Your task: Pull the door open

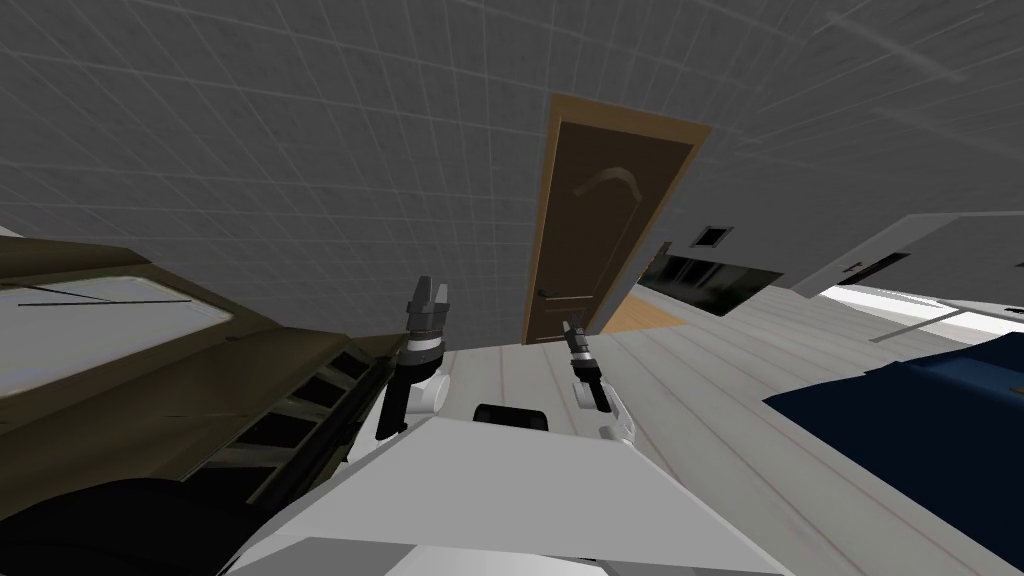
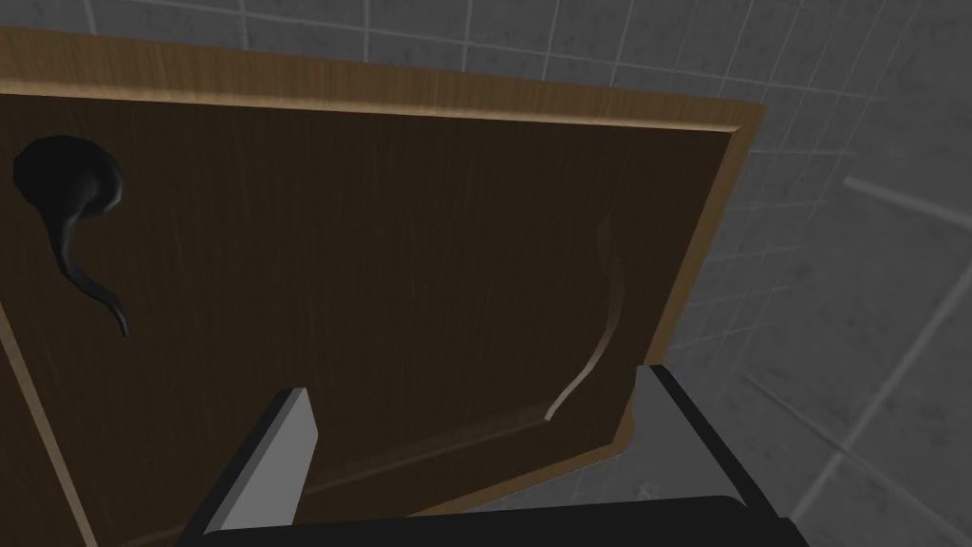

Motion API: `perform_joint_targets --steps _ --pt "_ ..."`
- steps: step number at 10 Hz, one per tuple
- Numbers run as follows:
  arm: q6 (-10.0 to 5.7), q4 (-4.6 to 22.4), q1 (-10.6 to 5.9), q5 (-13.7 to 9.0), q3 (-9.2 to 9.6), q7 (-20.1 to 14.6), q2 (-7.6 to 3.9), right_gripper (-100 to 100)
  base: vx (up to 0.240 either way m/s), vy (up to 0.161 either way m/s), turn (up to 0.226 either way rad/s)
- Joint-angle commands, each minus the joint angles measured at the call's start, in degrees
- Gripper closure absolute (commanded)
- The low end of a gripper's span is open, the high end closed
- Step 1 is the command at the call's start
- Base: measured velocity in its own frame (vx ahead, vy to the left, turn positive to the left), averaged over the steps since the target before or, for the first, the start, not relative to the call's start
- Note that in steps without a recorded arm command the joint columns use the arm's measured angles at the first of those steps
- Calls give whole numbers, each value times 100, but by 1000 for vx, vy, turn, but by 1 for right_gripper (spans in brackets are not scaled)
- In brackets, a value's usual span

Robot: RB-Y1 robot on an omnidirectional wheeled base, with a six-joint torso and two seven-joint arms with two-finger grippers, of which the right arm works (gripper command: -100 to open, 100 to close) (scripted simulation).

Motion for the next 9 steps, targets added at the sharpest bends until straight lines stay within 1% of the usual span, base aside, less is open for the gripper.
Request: perform_joint_targets --steps 1,4,5,9 --pt "-25 165 -29 22 3 -22 -9 -100 77 -5 1" --pt "-111 781 -297 99 -32 -143 -108 -100 74 -24 14" --pt "-111 795 -297 99 -32 -143 -108 -100 61 -12 8" --pt "-224 1601 -646 200 -77 -302 -234 -100 85 -17 14"
